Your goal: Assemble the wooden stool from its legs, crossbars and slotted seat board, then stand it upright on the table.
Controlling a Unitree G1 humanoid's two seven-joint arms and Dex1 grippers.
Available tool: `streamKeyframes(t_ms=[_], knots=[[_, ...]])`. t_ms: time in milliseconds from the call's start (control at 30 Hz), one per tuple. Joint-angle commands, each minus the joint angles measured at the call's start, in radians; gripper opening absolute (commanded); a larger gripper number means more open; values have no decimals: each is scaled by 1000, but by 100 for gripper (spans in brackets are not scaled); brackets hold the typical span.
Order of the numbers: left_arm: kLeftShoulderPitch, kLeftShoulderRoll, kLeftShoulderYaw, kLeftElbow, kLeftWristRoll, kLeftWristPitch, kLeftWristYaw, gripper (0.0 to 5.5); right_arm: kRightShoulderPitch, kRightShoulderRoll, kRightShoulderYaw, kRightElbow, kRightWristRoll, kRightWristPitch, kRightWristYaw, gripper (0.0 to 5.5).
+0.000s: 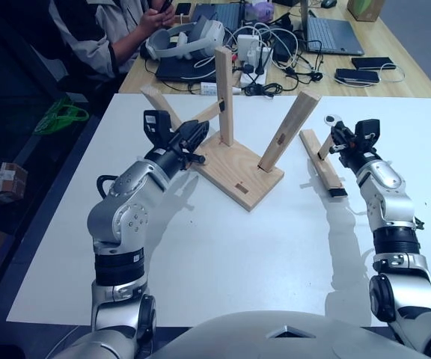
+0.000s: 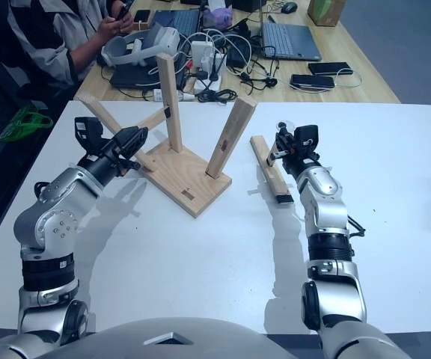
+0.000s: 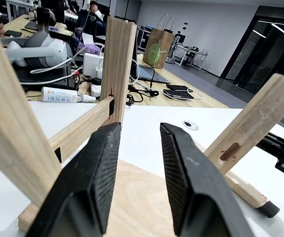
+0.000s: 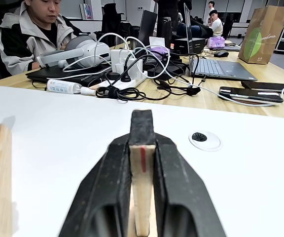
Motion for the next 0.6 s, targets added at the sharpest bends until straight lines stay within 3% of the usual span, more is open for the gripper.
streamKeyframes(t_ms=[33,600], knots=[[-24,22,5,1,3,18,-10,143,113,35,50,173,-47,5,9,40],[-33,17,11,4,0,20,-23,143,-21,5,-79,-43,98,9,12,40]])
